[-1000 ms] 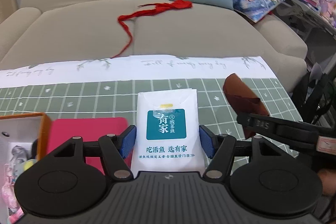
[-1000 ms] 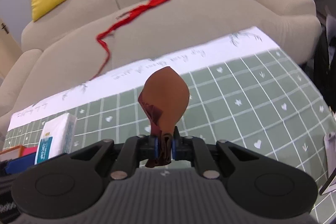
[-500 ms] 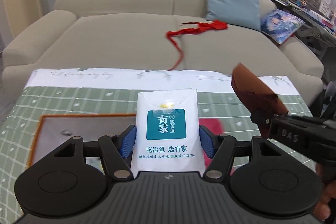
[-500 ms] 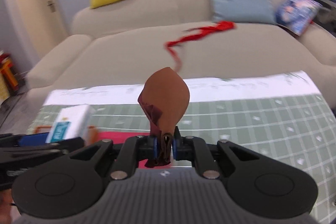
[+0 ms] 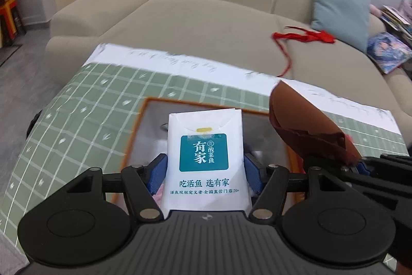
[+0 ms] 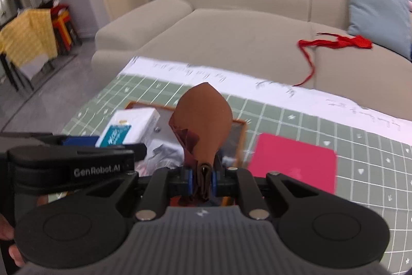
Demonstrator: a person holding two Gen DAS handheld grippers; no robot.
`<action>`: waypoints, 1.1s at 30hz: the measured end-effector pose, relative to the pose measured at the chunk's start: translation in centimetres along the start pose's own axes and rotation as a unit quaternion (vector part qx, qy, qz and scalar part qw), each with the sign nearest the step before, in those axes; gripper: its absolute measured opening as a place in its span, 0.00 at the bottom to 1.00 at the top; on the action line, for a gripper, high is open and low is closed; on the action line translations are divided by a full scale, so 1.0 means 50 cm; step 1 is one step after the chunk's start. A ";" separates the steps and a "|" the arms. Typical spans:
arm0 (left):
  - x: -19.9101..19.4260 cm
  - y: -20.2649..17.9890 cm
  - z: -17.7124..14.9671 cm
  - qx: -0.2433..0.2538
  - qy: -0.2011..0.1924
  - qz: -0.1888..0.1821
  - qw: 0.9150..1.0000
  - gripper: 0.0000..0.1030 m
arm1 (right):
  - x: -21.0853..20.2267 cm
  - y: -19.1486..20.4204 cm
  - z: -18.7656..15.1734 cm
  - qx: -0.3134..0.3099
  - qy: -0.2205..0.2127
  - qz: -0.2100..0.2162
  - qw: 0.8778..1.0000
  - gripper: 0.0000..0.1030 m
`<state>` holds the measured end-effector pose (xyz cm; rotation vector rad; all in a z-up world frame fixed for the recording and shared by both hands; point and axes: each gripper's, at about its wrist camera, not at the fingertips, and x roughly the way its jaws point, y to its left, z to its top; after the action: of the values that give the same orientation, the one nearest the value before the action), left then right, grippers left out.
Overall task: Organize soft objects
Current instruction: 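Carry the tissue pack with the left gripper while the right gripper carries the brown felt to the box, then open both grippers to drop the tissue pack and brown felt into the box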
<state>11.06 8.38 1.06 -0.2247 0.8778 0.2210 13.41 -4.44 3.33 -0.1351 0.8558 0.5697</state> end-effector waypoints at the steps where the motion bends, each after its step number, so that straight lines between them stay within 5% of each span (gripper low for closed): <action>1: 0.003 0.016 -0.002 -0.004 0.002 0.004 1.000 0.70 | 0.009 0.011 0.000 -0.004 0.008 0.004 1.000 0.10; 15: 0.039 0.099 -0.032 0.006 0.011 0.054 0.998 0.70 | 0.149 0.093 -0.001 -0.077 0.155 0.032 0.984 0.10; 21: 0.053 0.106 -0.025 0.025 -0.003 0.067 0.997 0.70 | 0.201 0.106 0.000 -0.084 0.163 -0.007 0.983 0.10; 30: 0.061 0.100 -0.014 0.040 -0.034 0.025 0.998 0.70 | 0.221 0.086 0.009 -0.080 0.170 -0.023 0.982 0.10; 33: 0.067 0.093 -0.012 0.043 -0.037 0.011 0.998 0.79 | 0.223 0.081 0.008 -0.083 0.171 -0.028 0.981 0.10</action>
<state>11.40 12.97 -2.41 -0.1261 0.8153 0.2102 17.32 3.78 -4.26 -0.4178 1.1334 0.5732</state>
